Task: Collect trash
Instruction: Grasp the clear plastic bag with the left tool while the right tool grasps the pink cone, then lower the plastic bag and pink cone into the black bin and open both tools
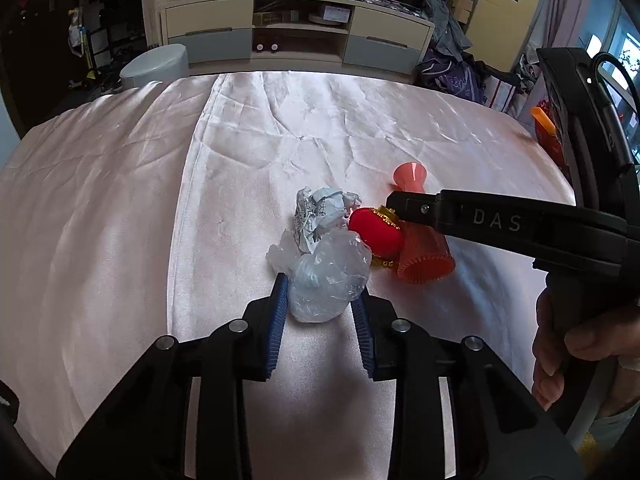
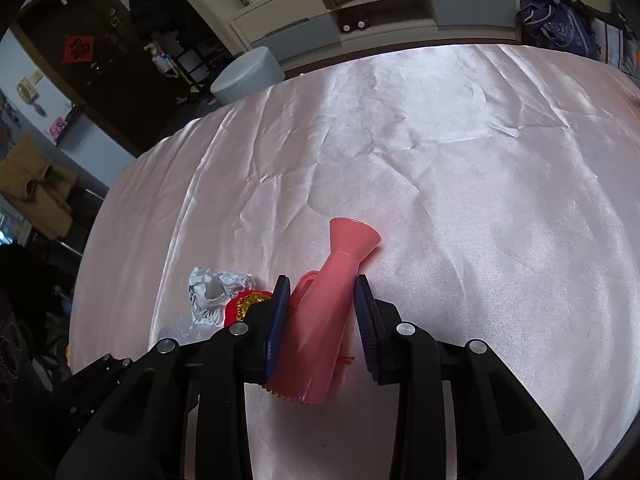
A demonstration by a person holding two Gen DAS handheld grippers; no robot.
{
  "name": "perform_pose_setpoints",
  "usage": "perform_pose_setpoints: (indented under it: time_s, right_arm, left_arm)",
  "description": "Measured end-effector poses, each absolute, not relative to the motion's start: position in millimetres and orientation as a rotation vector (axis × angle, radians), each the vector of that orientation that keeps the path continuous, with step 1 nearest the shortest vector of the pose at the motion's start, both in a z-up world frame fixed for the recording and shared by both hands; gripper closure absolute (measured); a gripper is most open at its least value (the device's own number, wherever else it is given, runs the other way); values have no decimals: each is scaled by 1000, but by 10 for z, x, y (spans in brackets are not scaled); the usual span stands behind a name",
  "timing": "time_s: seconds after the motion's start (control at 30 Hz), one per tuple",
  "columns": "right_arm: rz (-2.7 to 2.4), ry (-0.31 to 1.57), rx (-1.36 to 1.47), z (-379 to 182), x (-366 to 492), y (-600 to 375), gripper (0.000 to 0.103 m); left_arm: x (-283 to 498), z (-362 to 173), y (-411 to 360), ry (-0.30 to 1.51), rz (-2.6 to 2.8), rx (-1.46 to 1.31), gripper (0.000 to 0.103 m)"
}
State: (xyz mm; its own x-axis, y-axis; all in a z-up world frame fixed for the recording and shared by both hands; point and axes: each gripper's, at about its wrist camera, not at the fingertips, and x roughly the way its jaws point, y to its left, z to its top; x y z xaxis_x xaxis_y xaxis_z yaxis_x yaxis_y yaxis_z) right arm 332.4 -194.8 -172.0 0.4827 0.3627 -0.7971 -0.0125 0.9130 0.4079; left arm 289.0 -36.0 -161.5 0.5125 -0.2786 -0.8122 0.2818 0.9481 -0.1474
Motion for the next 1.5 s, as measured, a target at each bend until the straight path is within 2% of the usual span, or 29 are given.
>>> perform_pose_setpoints:
  time_s: [0.17,0.43,0.83,1.13,1.5]
  right_arm:
    - [240,1056,347,-1679,3270,-1924,77]
    - [218,1028,269,-1451,2831,-2089,77]
    - [206,944,204,-1080,1619,-2352,77]
    - [224,946,189,-1196,874,-2291,77]
    - [256,1008,219,-1592,296,-2111,77]
  left_arm:
    - [2797,-1576,-346,970,-345,0,82]
    - [2389,-1380,-313,952,-352,21,82]
    - [1327,-1119,-257,914,-377,14,82]
    - [596,-1227,-200,915,-394,-1,82]
    - [3,-1682,-238,995,-425,-2,82]
